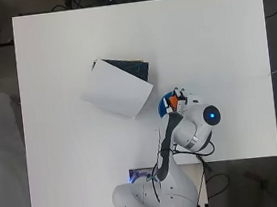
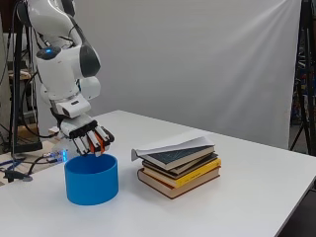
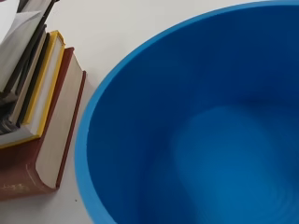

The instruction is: Teleoperate dual arm-hand system to pick and place objects

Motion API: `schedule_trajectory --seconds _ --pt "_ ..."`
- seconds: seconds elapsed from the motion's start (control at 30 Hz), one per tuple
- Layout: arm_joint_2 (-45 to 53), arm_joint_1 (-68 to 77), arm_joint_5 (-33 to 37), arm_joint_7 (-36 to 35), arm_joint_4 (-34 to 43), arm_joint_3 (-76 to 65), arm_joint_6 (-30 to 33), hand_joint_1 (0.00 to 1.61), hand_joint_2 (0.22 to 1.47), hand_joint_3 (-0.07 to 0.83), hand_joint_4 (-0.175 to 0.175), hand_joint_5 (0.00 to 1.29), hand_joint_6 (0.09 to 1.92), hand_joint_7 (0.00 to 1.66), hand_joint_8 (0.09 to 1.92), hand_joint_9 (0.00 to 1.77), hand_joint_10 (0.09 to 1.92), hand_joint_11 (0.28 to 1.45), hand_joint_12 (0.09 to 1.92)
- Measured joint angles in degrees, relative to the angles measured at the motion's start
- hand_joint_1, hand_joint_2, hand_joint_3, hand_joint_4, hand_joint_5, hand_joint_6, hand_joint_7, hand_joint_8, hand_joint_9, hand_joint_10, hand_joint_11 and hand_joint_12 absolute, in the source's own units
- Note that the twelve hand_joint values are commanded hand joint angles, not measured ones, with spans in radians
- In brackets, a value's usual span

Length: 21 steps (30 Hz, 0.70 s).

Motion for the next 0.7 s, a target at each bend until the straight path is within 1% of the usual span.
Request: schedule_trajectory --seconds 0.03,0.07,0.1,0.13,0.17,0.23,0.3,0.4,0.47,0.53,0.6,0.7 --pt "0.0 0.0 -0.1 0.0 0.1 -0.1 -0.2 0.86 1.19 -0.003 0.066 0.50 0.61 0.74 1.18 0.94 1.13 0.68 1.11" --pt "0.2 0.0 -0.2 0.1 0.4 -0.2 -0.3 0.64 1.14 -0.006 0.026 0.32 0.33 0.47 0.68 0.63 0.66 0.54 0.65" --pt "0.7 0.1 -0.2 0.5 0.8 -0.4 -0.5 0.38 1.10 -0.005 0.003 0.17 0.17 0.27 0.36 0.42 0.35 0.45 0.35" --pt "1.6 0.1 -0.2 1.0 1.5 -0.4 -0.8 0.20 1.08 -0.003 -0.004 0.10 0.09 0.17 0.18 0.31 0.18 0.41 0.18" --pt "2.9 0.2 -0.5 1.8 2.2 -0.3 -0.8 0.10 1.09 0.000 -0.001 0.09 0.09 0.16 0.09 0.29 0.09 0.40 0.09" --pt "6.1 0.3 -2.3 4.1 3.7 -0.1 -0.5 0.05 1.12 0.007 0.017 0.11 0.09 0.17 0.09 0.30 0.09 0.40 0.09" --pt "9.4 0.3 -4.3 5.9 5.6 0.0 -0.2 0.04 1.13 0.009 0.036 0.11 0.09 0.17 0.09 0.30 0.09 0.40 0.09" --pt "12.5 0.3 -3.5 4.9 8.5 -0.2 -0.4 0.05 1.13 0.005 0.057 0.11 0.09 0.18 0.09 0.30 0.09 0.40 0.09" --pt "13.9 0.2 -1.0 3.6 10.4 -0.2 -0.8 0.04 1.12 0.001 0.064 0.13 0.09 0.20 0.09 0.31 0.09 0.40 0.09" --pt "15.3 0.2 0.7 2.9 13.0 0.1 -1.5 0.03 1.12 0.001 0.070 0.17 0.09 0.25 0.09 0.35 0.09 0.41 0.09" --pt "15.9 0.2 1.0 2.9 15.4 0.8 -2.4 0.03 1.12 0.000 0.072 0.21 0.09 0.31 0.09 0.40 0.09 0.42 0.09" --pt "14.3 0.0 -0.4 4.0 16.8 2.3 -3.3 0.06 1.10 -0.007 0.068 0.24 0.09 0.35 0.09 0.43 0.09 0.43 0.09"
